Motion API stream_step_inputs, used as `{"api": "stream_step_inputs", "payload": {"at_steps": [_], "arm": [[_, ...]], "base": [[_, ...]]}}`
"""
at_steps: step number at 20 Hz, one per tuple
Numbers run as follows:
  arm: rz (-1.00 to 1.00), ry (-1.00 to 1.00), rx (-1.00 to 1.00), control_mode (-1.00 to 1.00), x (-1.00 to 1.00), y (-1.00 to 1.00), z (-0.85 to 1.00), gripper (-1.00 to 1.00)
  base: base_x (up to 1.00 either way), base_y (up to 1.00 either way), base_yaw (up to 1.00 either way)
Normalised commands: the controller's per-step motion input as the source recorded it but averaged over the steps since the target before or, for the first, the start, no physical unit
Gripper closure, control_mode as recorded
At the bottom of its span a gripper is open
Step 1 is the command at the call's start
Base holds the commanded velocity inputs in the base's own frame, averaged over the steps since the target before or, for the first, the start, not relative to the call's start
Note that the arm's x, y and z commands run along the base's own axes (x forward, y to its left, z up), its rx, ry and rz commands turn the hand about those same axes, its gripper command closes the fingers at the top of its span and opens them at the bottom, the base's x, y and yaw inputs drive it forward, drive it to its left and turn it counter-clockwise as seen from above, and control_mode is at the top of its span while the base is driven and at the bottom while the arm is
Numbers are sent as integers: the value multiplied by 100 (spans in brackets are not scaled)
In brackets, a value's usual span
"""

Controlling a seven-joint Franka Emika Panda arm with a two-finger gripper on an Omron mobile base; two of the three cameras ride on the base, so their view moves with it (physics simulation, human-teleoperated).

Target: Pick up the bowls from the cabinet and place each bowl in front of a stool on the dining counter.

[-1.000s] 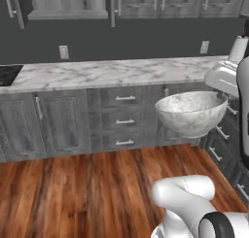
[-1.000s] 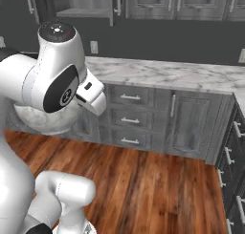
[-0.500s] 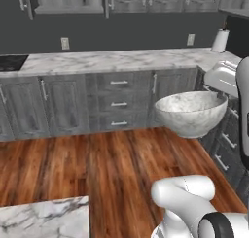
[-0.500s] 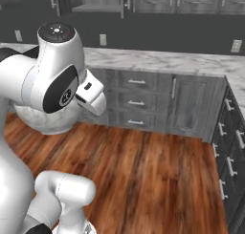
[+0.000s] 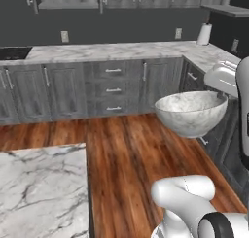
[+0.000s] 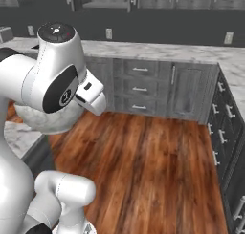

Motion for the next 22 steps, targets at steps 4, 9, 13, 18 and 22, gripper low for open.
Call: {"api": "stream_step_inputs", "payload": {"at_steps": [4,9,13,18,22], "arm": [[0,0,0,100,0,0,0,100],[0,0,0,100,0,0,0,100],[0,0,0,100,0,0,0,100],[0,0,0,100,0,0,0,100],[0,0,0,100,0,0,0,100]], "base": [[-100,0,0],[-100,0,0],[-100,0,0],[-100,0,-1],[-100,0,0]]}}
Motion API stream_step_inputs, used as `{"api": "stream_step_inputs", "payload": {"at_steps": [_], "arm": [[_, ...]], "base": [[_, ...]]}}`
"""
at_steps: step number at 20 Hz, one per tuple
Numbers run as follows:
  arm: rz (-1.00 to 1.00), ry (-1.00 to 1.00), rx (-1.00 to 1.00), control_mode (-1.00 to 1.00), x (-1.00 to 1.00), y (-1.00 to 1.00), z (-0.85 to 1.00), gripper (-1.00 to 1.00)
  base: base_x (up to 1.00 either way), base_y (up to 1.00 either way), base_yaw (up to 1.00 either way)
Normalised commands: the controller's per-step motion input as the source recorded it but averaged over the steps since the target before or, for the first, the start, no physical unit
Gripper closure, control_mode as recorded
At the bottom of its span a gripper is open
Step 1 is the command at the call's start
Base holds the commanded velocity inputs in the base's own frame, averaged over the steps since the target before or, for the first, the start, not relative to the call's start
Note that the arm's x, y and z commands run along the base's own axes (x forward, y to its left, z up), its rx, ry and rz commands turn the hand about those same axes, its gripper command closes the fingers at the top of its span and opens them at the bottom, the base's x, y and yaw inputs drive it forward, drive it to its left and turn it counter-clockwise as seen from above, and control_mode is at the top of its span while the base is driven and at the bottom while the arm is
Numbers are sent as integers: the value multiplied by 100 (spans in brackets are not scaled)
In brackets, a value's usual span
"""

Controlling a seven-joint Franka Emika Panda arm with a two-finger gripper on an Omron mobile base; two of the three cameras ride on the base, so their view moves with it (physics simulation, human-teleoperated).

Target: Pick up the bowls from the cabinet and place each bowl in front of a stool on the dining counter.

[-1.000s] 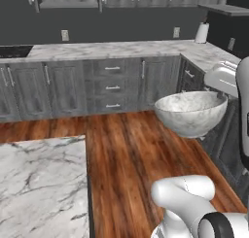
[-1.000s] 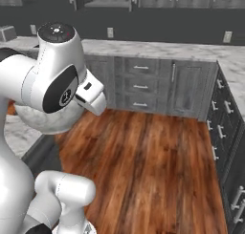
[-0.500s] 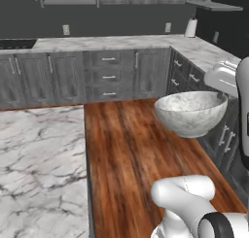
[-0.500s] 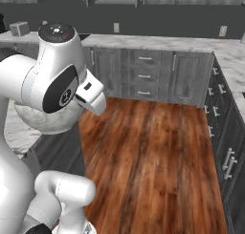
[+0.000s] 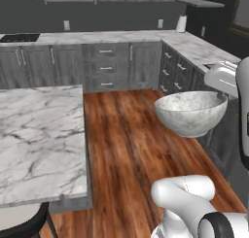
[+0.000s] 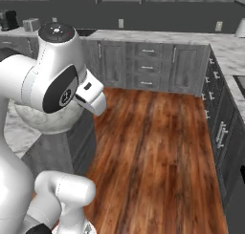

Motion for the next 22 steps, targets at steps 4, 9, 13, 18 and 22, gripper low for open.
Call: {"api": "stream_step_inputs", "payload": {"at_steps": [4,9,13,18,22], "arm": [[0,0,0,100,0,0,0,100],[0,0,0,100,0,0,0,100],[0,0,0,100,0,0,0,100],[0,0,0,100,0,0,0,100],[0,0,0,100,0,0,0,100]], "base": [[-100,0,-1],[-94,12,-2],[-49,56,-5],[-29,82,-9],[-16,98,-11]]}}
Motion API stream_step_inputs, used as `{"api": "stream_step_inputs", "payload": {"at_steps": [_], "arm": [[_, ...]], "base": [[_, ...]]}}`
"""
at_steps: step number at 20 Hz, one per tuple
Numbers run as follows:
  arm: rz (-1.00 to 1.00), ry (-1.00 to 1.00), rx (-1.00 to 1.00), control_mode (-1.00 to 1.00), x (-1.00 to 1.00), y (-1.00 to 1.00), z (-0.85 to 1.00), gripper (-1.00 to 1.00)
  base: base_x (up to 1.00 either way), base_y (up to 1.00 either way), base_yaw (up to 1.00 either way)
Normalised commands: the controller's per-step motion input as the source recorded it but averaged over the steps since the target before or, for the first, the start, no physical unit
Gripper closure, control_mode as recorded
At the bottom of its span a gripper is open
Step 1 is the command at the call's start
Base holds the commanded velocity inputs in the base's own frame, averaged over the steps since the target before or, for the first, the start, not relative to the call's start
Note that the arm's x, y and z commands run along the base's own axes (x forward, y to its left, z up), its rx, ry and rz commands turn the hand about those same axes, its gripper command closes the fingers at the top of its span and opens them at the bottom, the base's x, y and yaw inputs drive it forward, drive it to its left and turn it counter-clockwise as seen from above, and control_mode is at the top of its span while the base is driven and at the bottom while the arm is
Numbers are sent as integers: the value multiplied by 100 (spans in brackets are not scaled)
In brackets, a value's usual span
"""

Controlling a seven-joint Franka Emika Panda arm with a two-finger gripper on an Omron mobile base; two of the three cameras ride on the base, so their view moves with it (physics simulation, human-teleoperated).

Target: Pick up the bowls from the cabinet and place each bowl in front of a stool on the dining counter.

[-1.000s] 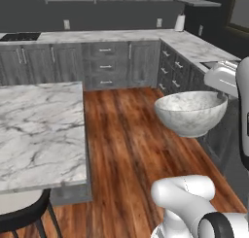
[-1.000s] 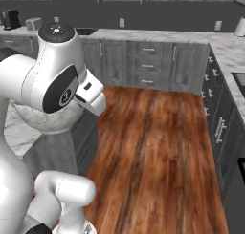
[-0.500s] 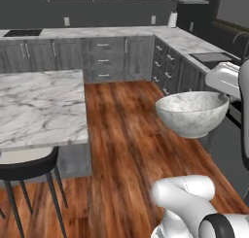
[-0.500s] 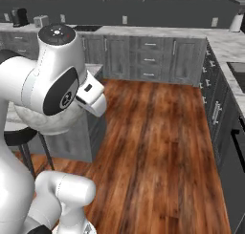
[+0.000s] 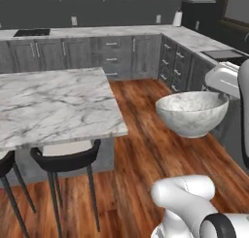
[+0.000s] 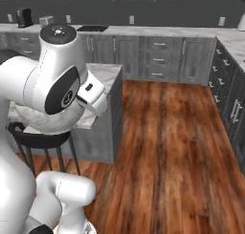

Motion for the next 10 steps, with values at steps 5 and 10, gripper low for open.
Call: {"api": "stream_step_inputs", "payload": {"at_steps": [5,10], "arm": [[0,0,0,100,0,0,0,100],[0,0,0,100,0,0,0,100]], "base": [[-16,100,-12],[-22,93,-12]]}}
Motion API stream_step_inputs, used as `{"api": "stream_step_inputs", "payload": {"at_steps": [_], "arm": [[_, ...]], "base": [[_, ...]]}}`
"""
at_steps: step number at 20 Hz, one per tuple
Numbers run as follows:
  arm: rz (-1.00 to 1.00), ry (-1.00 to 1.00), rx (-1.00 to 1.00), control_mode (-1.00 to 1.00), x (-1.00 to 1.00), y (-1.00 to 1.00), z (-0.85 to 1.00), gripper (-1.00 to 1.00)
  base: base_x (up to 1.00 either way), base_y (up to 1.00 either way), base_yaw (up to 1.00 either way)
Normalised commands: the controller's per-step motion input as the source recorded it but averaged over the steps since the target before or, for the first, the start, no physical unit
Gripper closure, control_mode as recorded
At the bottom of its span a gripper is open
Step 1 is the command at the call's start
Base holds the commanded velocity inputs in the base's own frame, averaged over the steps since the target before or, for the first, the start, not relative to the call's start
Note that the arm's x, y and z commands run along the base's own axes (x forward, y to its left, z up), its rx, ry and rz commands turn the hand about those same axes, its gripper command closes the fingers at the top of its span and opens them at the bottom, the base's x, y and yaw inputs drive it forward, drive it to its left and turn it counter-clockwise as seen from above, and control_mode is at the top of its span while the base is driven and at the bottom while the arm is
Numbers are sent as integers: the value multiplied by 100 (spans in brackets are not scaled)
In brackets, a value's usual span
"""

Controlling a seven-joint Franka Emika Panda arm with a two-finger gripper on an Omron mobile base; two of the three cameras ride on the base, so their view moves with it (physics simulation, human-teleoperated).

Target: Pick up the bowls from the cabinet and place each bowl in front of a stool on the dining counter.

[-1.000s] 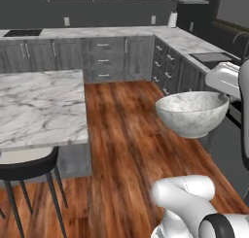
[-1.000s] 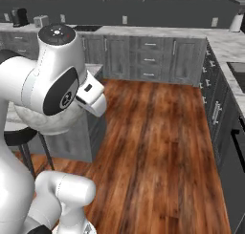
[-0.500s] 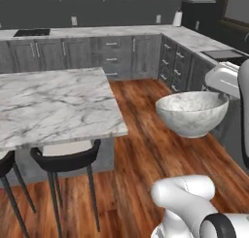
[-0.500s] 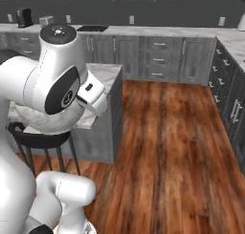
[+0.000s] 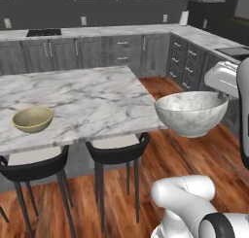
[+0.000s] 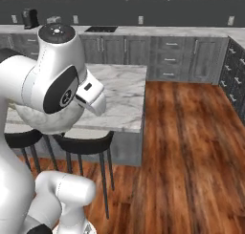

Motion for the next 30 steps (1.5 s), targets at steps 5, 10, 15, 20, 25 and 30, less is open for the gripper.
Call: {"api": "stream_step_inputs", "payload": {"at_steps": [5,10,15,20,25,30], "arm": [[0,0,0,100,0,0,0,100],[0,0,0,100,0,0,0,100],[0,0,0,100,0,0,0,100],[0,0,0,100,0,0,0,100],[0,0,0,100,0,0,0,100],[0,0,0,100,0,0,0,100]], "base": [[-14,81,-13],[3,16,-14],[21,-5,-12],[39,0,-12],[66,0,-11],[75,0,-8]]}}
